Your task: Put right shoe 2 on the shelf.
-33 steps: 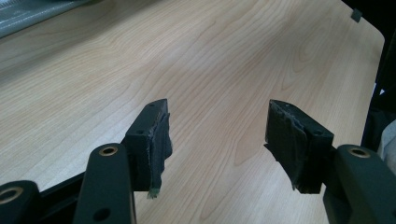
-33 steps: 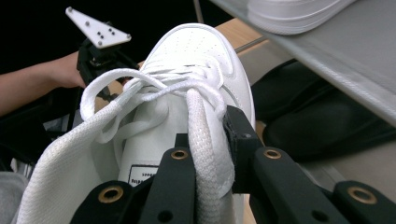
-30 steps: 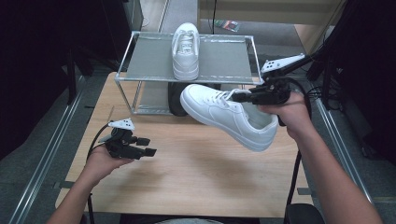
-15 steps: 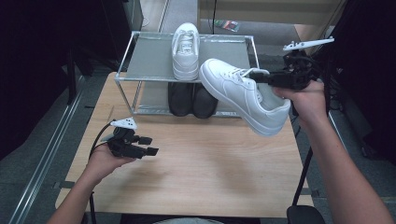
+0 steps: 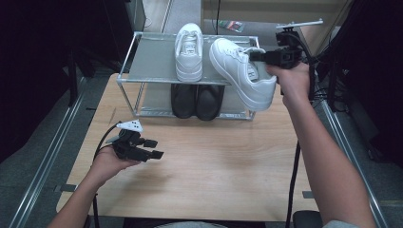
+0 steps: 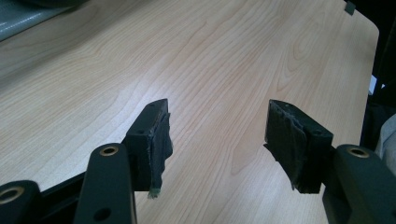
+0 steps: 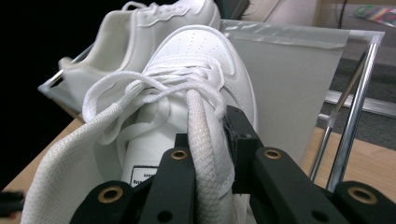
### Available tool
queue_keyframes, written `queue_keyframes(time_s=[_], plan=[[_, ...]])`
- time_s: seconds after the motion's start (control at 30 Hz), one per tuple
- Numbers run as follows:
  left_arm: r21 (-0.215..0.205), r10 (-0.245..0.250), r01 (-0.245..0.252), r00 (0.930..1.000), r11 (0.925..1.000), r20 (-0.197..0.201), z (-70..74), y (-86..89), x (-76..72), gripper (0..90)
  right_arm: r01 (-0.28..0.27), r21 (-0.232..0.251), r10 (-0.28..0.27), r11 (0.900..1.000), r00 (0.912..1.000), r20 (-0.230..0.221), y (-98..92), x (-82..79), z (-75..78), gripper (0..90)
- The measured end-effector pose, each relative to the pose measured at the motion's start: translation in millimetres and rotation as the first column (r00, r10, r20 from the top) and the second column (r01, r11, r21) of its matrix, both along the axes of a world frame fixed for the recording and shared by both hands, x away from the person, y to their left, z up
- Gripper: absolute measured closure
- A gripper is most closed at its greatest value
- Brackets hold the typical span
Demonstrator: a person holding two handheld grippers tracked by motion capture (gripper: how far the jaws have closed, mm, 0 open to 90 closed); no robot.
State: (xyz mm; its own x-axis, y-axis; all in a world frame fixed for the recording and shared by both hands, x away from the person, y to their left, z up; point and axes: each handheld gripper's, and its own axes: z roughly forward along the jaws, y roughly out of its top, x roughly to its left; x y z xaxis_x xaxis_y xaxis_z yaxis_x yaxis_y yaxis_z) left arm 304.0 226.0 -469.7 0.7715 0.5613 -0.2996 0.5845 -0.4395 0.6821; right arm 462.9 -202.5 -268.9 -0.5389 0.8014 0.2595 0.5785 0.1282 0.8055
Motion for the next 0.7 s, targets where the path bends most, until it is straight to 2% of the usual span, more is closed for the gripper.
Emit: queue_keyframes(time_s=[0.03,0.07,0.1,0.17,0.2,0.3,0.4,0.43,0.5,0.53,0.57,0.6,0.63,0.67,0.7], plan=[[0.0,0.0,0.0,1.0,1.0,0.0,0.0,0.0,0.0,40.8,0.0,0.0,0.0,1.0,1.0,0.0,0.0,0.0,0.0,83.9],[0.002,-0.002,0.002,1.0,1.0,0.001,-0.1,-0.4,0.0,40.8,0.03,-0.006,-0.03,1.0,0.9995,-0.002,8.2,9.4,1.1,83.9],[0.0,-0.006,0.006,1.0,1.0,0.002,0.0,-0.6,0.1,40.8,0.03,-0.006,-0.03,1.0,0.9995,-0.002,8.2,9.4,1.1,83.9],[0.0,-0.01,0.01,0.9999,1.0,0.006,0.5,-1.2,-0.2,40.9,0.068,-0.013,-0.068,0.998,0.9977,0.0,17.7,18.2,1.4,83.9],[-0.003,-0.013,0.013,0.9999,0.9999,0.008,0.8,-1.7,-0.6,41.0,0.103,-0.006,-0.103,0.995,0.9946,-0.005,27.0,26.4,0.8,83.8],[-0.006,-0.016,0.016,0.9998,0.9999,0.007,0.6,-2.2,-0.8,41.1,0.13,0.008,-0.13,0.991,0.9914,-0.014,34.6,34.7,-0.9,83.8],[-0.005,-0.023,0.023,0.9997,0.9997,0.009,0.2,-2.9,-0.5,41.1,0.2,0.009,-0.199,0.98,0.9798,-0.015,51.7,48.1,-2.2,83.7],[-0.005,-0.023,0.023,0.9997,0.9997,0.009,0.2,-2.9,-0.5,41.1,0.2,0.009,-0.199,0.98,0.9798,-0.015,51.7,48.1,-2.2,83.7],[-0.007,-0.026,0.026,0.9996,0.9996,0.007,0.2,-3.5,-0.5,41.1,0.234,-0.006,-0.234,0.972,0.972,-0.017,60.5,55.0,-2.8,83.7],[-0.009,-0.031,0.032,0.9995,0.9995,0.004,0.5,-3.6,-0.5,41.1,0.26,-0.027,-0.261,0.965,0.9653,-0.019,68.6,62.9,-3.6,83.5],[-0.009,-0.031,0.032,0.9995,0.9995,0.004,0.5,-3.6,-0.5,41.1,0.26,-0.027,-0.261,0.965,0.9653,-0.019,68.6,62.9,-3.6,83.5],[-0.009,-0.033,0.033,0.9994,0.9994,0.006,0.6,-3.6,-0.5,41.1,0.272,-0.037,-0.273,0.961,0.9616,-0.024,72.3,67.0,-3.8,83.5],[-0.01,-0.03,0.03,0.9995,0.9995,0.01,0.7,-3.8,-0.9,41.1,0.299,-0.052,-0.301,0.953,0.9532,-0.028,79.8,74.7,-4.4,83.5],[-0.013,-0.033,0.033,0.9994,0.9994,0.012,0.8,-4.0,-1.2,41.1,0.313,-0.06,-0.315,0.948,0.9489,-0.024,83.1,78.1,-4.9,83.4],[-0.013,-0.033,0.033,0.9994,0.9994,0.012,0.8,-4.0,-1.2,41.1,0.313,-0.06,-0.315,0.948,0.9489,-0.024,83.1,78.1,-4.9,83.4]])
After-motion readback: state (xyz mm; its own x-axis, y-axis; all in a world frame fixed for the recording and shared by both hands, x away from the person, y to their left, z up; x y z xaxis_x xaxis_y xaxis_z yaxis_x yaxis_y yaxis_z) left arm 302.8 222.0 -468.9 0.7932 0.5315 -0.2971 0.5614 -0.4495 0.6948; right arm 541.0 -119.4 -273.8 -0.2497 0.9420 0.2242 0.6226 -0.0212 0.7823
